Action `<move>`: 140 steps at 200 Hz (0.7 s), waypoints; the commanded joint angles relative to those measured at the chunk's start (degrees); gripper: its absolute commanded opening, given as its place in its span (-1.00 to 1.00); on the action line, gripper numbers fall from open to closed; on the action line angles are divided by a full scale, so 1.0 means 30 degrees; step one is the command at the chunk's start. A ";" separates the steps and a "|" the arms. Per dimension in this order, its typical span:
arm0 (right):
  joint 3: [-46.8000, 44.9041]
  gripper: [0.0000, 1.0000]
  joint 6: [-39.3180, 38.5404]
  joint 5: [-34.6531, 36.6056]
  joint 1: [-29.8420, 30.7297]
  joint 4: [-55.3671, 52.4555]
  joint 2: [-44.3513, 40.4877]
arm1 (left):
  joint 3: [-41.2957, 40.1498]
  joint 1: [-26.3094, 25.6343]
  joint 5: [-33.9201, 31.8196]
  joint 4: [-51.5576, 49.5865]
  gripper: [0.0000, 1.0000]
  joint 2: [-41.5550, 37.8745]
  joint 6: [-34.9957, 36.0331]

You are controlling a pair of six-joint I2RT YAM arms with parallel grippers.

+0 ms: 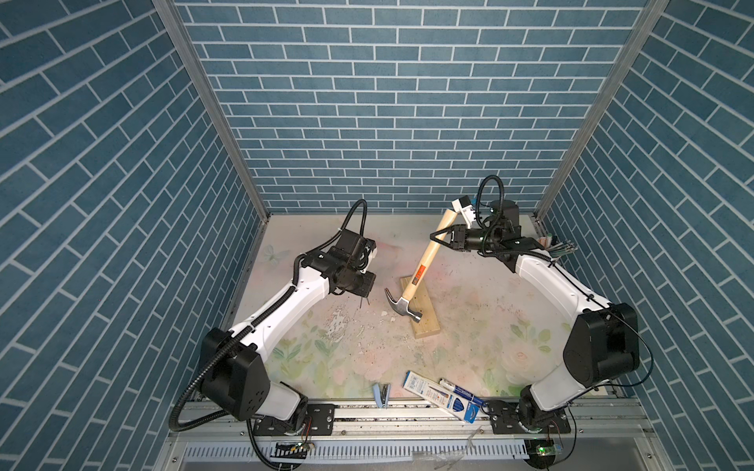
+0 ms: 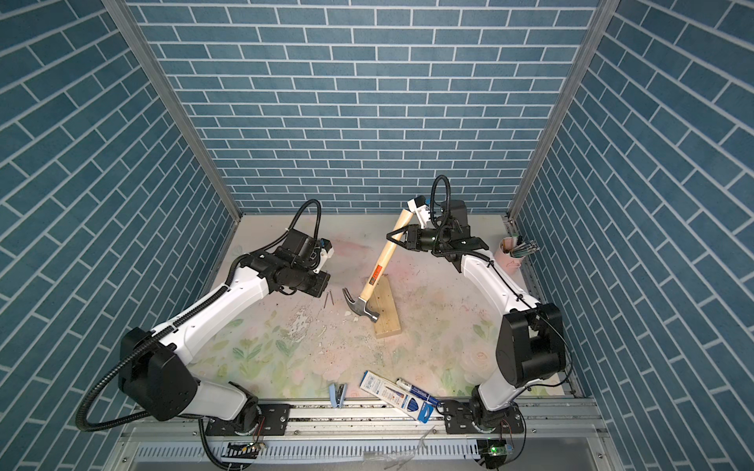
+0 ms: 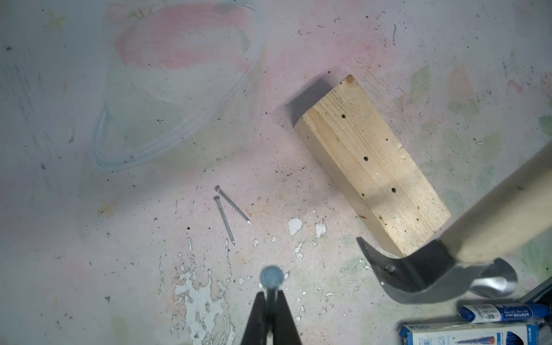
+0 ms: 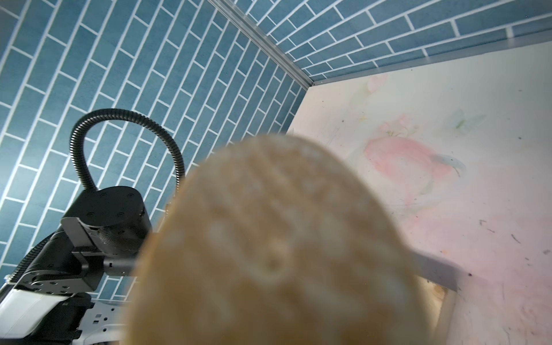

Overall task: Use a claw hammer to pull out a nail
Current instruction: Pick up the nail with the hammer, then place the nail at the center of the board.

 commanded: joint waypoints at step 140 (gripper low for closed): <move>0.2365 -1.00 -0.2457 0.5209 0.0344 -0.5309 -0.3211 | -0.3627 0.0164 -0.2977 0.3549 -1.00 0.1467 -0.4174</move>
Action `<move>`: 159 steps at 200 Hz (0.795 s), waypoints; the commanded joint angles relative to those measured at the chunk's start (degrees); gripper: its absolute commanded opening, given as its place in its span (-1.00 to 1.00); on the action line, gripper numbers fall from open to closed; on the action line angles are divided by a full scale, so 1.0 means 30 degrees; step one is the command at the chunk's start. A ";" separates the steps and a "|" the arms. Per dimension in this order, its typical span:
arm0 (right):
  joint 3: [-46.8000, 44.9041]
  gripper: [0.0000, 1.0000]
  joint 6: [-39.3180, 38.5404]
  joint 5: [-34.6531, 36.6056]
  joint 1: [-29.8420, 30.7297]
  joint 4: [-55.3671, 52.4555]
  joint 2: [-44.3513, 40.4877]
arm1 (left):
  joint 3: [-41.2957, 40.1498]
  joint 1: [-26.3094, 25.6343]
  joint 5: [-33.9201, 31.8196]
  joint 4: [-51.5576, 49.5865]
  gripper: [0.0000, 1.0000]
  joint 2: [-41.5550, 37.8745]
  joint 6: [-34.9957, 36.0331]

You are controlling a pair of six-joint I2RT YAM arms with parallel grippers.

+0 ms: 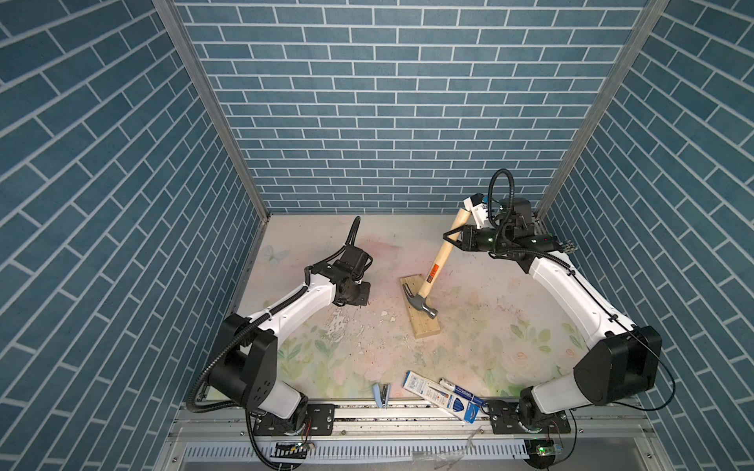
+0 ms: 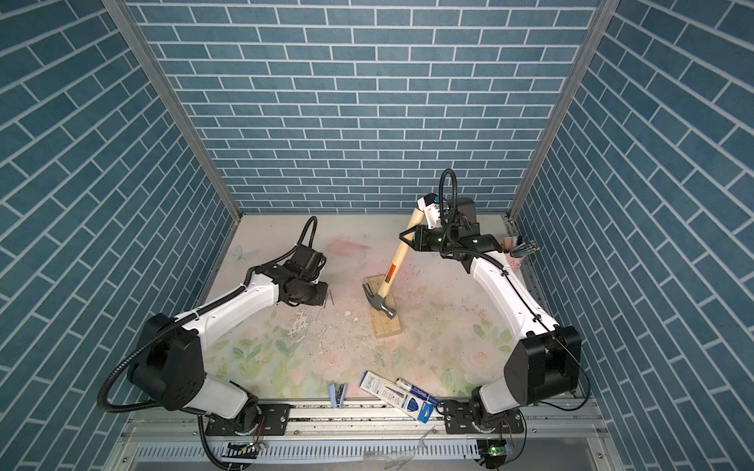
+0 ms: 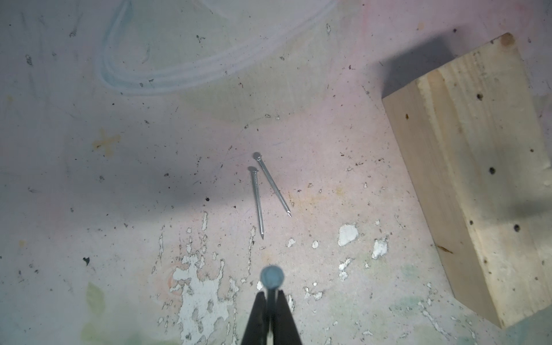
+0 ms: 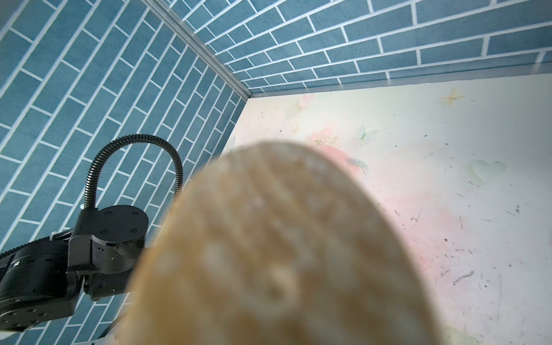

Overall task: Use a claw hammer to pull out a nail
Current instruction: Place the nail at the center of the board.

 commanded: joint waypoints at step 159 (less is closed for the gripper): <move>0.1859 -1.00 0.0011 0.1942 0.1225 -0.1377 -0.1824 | -0.0755 0.0290 -0.1900 0.2852 -1.00 0.3762 -0.1153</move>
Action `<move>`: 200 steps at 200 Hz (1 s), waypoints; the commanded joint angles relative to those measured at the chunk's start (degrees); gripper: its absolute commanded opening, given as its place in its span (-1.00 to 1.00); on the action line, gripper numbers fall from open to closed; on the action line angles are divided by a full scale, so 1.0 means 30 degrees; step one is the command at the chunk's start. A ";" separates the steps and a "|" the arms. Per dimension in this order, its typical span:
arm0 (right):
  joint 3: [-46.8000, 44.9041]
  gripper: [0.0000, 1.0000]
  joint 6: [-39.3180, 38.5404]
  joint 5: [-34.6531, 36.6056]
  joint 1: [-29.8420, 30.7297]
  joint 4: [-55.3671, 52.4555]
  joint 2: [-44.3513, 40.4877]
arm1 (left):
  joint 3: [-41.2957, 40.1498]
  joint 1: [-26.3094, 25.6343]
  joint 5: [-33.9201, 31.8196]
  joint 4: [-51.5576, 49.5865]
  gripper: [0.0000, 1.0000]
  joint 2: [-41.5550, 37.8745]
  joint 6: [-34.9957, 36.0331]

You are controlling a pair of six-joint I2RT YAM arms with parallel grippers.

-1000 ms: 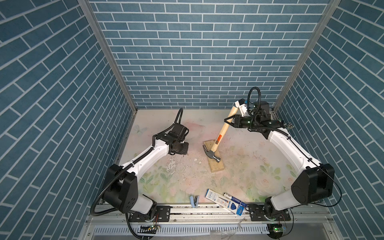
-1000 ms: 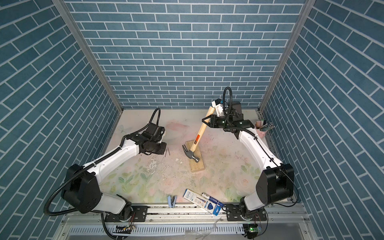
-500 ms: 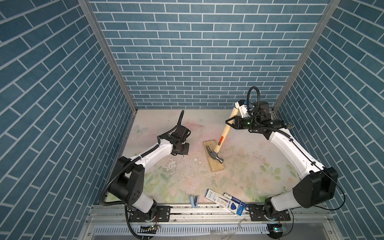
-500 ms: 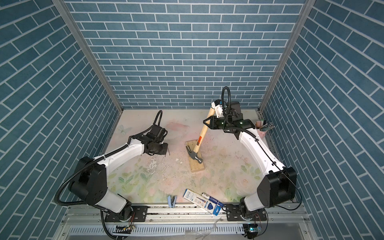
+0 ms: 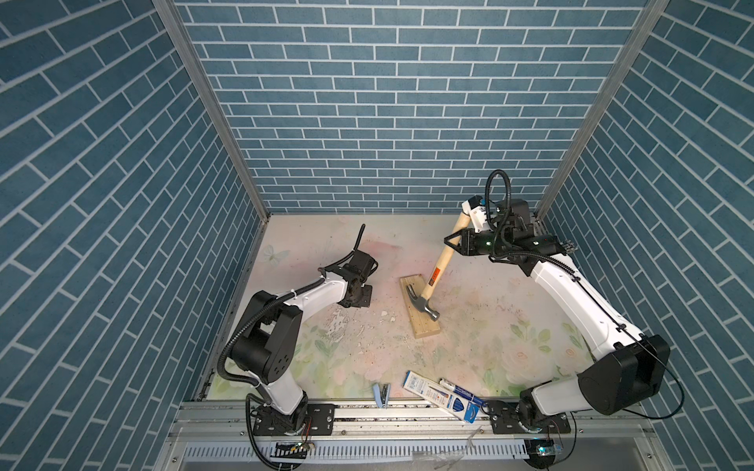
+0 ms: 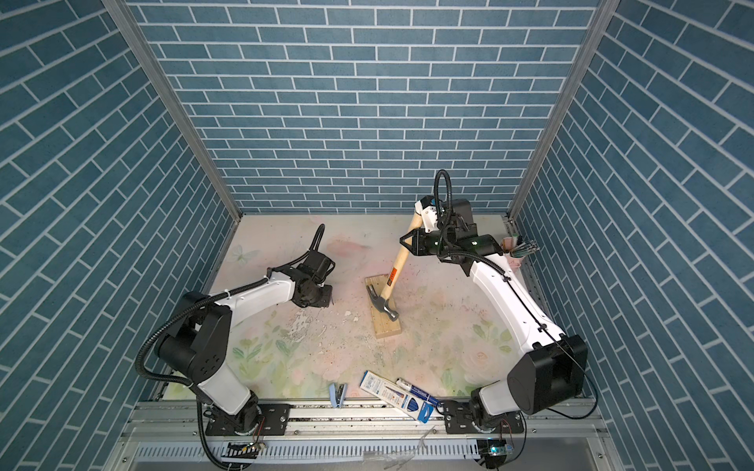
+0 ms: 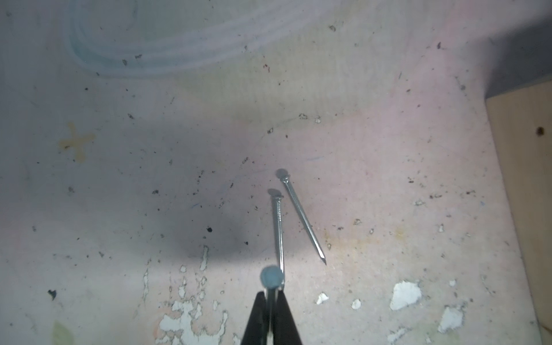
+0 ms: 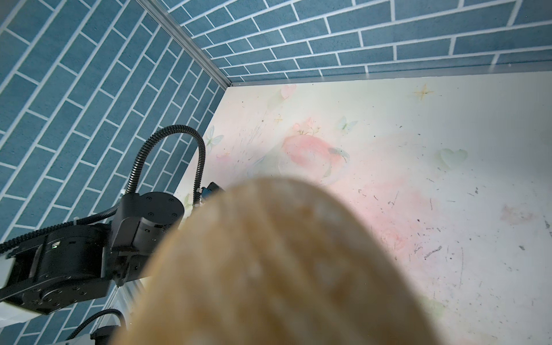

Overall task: Use a claw hammer to pull out a nail
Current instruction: Place the nail at the center of the board.

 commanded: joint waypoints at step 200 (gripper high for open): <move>0.1341 -1.00 0.0734 -0.0228 0.0365 0.0668 -0.0951 | -0.0080 0.0996 0.0570 0.1085 -0.87 0.2222 -0.0571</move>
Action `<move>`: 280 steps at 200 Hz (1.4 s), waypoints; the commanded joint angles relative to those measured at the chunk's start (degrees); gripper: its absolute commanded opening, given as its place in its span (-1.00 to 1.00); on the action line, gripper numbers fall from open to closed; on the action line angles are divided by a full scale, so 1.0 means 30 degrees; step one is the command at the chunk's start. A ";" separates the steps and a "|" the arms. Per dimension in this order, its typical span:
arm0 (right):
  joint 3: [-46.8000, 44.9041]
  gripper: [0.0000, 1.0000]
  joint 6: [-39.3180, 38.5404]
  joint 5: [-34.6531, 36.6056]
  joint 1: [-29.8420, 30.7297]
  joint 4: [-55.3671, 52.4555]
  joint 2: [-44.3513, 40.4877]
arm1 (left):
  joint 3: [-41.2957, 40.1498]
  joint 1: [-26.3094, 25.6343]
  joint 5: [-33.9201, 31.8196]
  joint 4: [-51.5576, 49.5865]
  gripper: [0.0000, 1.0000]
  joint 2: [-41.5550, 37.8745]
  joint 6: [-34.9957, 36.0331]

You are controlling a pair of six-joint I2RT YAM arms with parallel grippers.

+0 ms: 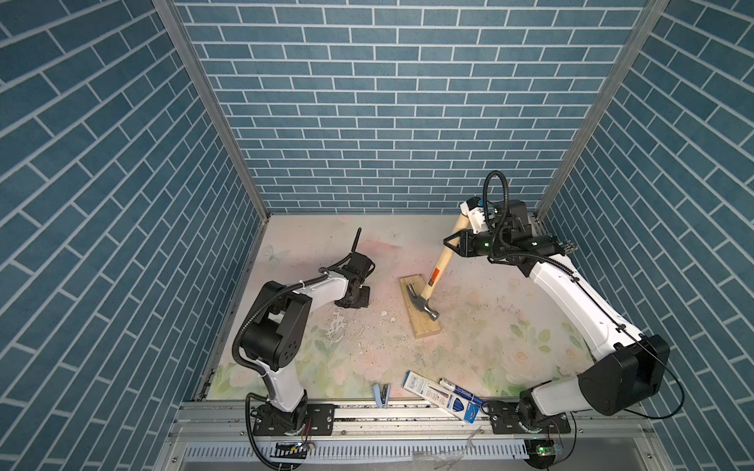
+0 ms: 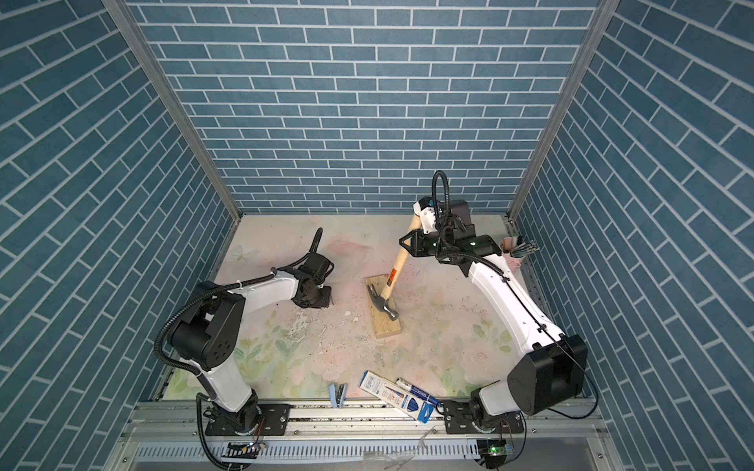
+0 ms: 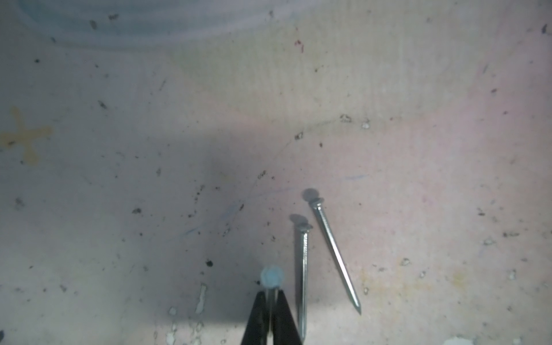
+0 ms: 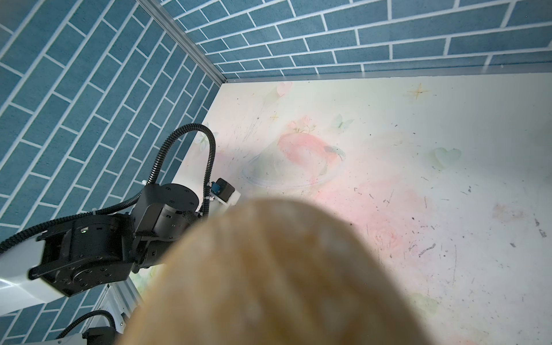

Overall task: Use a claw hammer to pull out a nail
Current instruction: Place the nail at the center of the board.

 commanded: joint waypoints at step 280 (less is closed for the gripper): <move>0.1711 -1.00 0.1339 -0.1511 0.0103 0.1471 -0.0466 | 0.1500 0.0113 0.1908 -0.2468 -0.06 -0.5588 0.0158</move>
